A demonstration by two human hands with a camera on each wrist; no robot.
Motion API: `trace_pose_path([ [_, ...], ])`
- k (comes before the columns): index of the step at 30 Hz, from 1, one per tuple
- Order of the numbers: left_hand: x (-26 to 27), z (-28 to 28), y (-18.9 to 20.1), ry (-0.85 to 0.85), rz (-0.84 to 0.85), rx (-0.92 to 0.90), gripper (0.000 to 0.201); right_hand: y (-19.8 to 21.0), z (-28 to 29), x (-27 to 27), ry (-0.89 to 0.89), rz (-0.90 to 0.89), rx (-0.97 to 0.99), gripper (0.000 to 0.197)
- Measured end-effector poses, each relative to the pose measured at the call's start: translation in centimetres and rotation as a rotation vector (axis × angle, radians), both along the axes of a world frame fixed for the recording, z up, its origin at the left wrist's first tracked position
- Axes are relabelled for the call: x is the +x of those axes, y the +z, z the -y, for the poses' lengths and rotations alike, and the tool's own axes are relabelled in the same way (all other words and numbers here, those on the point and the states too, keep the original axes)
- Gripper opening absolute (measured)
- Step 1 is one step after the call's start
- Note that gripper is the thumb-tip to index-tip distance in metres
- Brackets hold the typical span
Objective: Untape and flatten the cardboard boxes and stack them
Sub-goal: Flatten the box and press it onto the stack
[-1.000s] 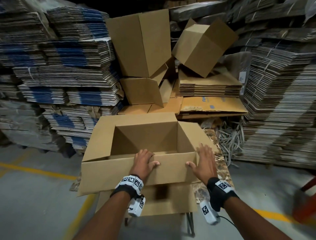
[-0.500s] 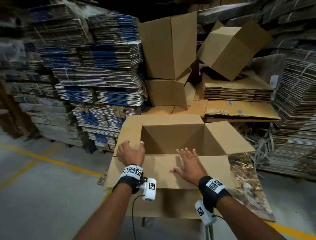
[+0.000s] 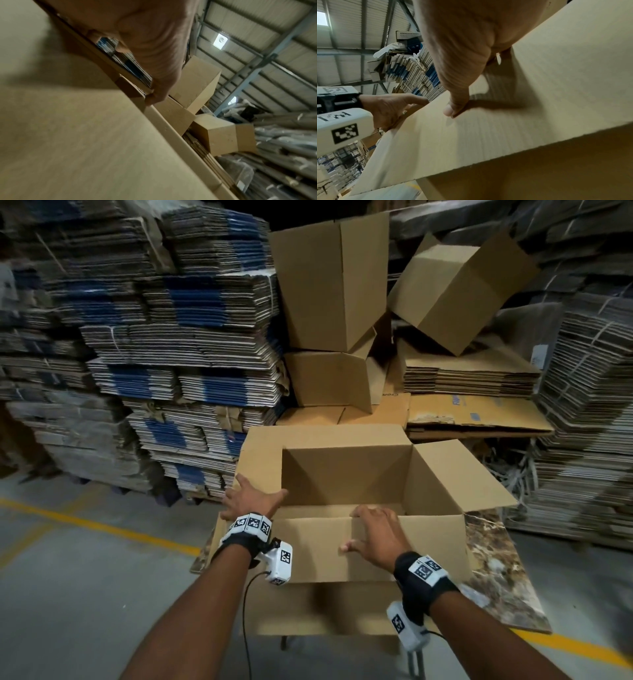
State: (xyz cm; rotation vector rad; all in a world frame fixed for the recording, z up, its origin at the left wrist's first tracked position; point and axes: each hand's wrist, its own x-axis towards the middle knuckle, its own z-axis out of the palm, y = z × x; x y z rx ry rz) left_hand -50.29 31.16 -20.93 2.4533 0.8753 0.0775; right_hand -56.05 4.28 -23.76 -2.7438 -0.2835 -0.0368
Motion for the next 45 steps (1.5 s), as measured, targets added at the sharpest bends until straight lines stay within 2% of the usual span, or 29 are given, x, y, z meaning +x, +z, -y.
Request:
trace_pose_path([
  [2,-0.5,-0.8,0.0,0.011,0.087,-0.107,0.117,-0.3,-0.1,0.0,0.017,0.030,-0.013,0.073],
  [4,-1.3,-1.7,0.7,-0.014,0.190,-0.241,0.098,-0.6,-0.3,0.1,0.032,0.054,-0.025,0.071],
  [7,-2.7,-3.2,3.2,-0.047,0.388,-0.381,0.045,-1.2,-0.4,-0.1,0.031,0.077,-0.043,0.064],
  [8,-3.1,-3.8,4.3,-0.039,0.452,-0.363,0.029,-1.4,-0.4,-0.2,0.026,0.084,-0.044,0.063],
  [9,-3.3,-4.5,5.3,-0.019,0.510,-0.309,0.022,-1.5,-0.4,-0.3,0.021,0.093,-0.047,0.062],
  [12,-3.7,-7.0,6.6,0.058,0.553,-0.116,0.022,-1.4,-0.4,-0.6,0.021,0.117,-0.043,0.061],
  [14,-3.7,-9.3,5.8,0.135,0.555,-0.099,0.027,-1.2,-0.4,-0.7,0.029,0.114,-0.042,0.060],
  [16,-3.7,-11.8,4.2,0.186,0.454,-0.043,0.033,-1.3,-0.4,-0.6,0.039,0.103,-0.047,0.060],
  [17,-3.8,-12.6,3.3,0.192,0.325,0.013,0.036,-1.2,-0.3,-0.5,0.043,0.094,-0.045,0.060],
  [19,-4.2,-13.5,1.5,0.132,0.001,0.201,0.050,-1.3,-0.2,-0.2,0.049,0.065,-0.036,0.061],
  [20,-4.3,-13.6,0.9,0.067,-0.092,0.277,0.054,-1.4,0.0,0.0,0.057,0.049,-0.029,0.062],
  [23,-4.2,-12.5,0.3,-0.088,-0.193,0.305,0.062,-1.0,0.6,0.5,0.109,0.013,-0.043,0.063],
  [27,-2.5,-10.8,-0.4,-0.120,-0.288,0.258,0.116,-0.4,1.4,1.0,0.183,-0.033,-0.055,0.063],
  [28,-2.3,-10.2,-0.7,-0.153,-0.283,0.223,0.117,-0.4,1.5,1.1,0.181,-0.035,-0.062,0.062],
  [29,-2.2,-9.7,-1.0,-0.180,-0.282,0.217,0.107,-0.4,1.6,1.0,0.171,-0.031,-0.057,0.059],
  [33,-2.6,-8.1,-1.6,-0.251,-0.309,0.240,0.043,-1.9,2.4,0.4,0.138,0.021,0.007,0.041],
  [34,-2.7,-7.9,-1.7,-0.263,-0.313,0.244,0.036,-2.0,2.5,0.3,0.147,0.044,0.013,0.039],
  [39,-4.7,-7.8,1.4,-0.262,-0.158,0.307,0.028,1.2,2.0,1.5,0.198,0.194,0.086,0.038],
  [42,-6.5,-7.5,4.8,-0.290,-0.010,0.230,0.025,3.1,2.3,3.8,0.220,0.282,0.110,0.039],
  [45,-8.4,-7.0,7.2,-0.273,0.186,0.160,0.033,4.6,2.4,5.6,0.263,0.389,0.137,0.040],
])
